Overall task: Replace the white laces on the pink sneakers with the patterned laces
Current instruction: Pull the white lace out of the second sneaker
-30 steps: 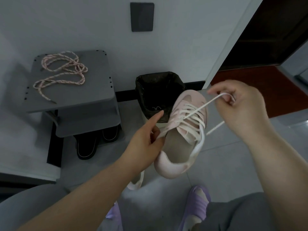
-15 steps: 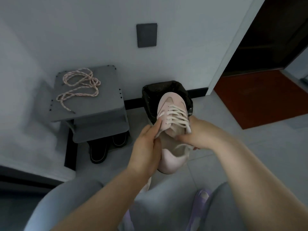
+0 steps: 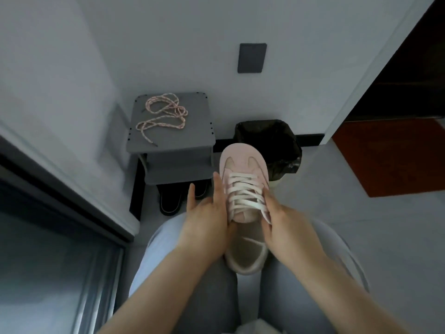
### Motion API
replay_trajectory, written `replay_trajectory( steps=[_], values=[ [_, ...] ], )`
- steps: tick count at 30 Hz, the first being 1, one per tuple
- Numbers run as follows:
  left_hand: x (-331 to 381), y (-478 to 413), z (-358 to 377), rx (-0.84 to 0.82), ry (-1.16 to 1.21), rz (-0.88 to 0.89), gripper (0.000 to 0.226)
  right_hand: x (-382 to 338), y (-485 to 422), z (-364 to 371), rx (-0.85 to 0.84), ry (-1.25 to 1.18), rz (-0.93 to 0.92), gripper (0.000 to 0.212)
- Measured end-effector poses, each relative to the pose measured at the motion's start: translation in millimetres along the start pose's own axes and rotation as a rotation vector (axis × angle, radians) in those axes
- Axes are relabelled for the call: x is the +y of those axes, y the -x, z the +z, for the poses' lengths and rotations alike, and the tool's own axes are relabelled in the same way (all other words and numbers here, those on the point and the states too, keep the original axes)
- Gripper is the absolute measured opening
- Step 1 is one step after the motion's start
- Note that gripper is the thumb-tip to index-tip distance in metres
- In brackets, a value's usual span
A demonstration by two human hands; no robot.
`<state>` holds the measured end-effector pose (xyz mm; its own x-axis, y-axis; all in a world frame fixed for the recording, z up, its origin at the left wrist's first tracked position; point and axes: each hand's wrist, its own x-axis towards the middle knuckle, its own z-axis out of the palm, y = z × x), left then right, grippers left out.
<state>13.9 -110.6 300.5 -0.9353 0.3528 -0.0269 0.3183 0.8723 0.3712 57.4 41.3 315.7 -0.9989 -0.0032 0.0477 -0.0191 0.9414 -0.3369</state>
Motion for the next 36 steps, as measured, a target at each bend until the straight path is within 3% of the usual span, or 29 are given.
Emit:
replay_trajectory(
  steps=[4,9,11,13,15,18,20,30,33,36],
  values=[
    [-1,27,6,0.101,0.026,0.128,0.083,8,25,-2,0.149,0.076,-0.056,0.051],
    [-4,38,15,0.204,0.158,0.177,0.086,4,28,-29,0.01,-0.327,0.095,0.029],
    [0,38,11,0.213,0.187,0.18,0.088,9,25,-43,-0.055,-0.365,0.068,0.017],
    [3,42,3,0.22,0.227,0.183,0.09,10,23,-61,-0.094,-0.345,0.009,0.018],
    [5,44,-3,0.283,0.298,0.243,0.072,7,21,-75,-0.12,-0.426,-0.04,0.025],
    [6,42,-8,0.323,0.429,0.259,0.022,3,15,-73,-0.051,-0.545,-0.005,0.032],
    [7,37,-9,0.276,0.458,0.213,0.008,3,9,-59,0.029,-0.456,0.04,0.024],
    [8,16,-39,-0.04,0.441,0.156,0.012,-3,7,-23,0.068,-0.437,0.165,0.016],
    [6,10,-54,-0.3,0.555,0.069,0.017,-6,6,-22,0.071,-0.452,0.192,0.013],
    [3,5,-74,-0.566,0.523,0.064,0.027,-8,5,-23,0.061,-0.456,0.178,0.01]
  ],
)
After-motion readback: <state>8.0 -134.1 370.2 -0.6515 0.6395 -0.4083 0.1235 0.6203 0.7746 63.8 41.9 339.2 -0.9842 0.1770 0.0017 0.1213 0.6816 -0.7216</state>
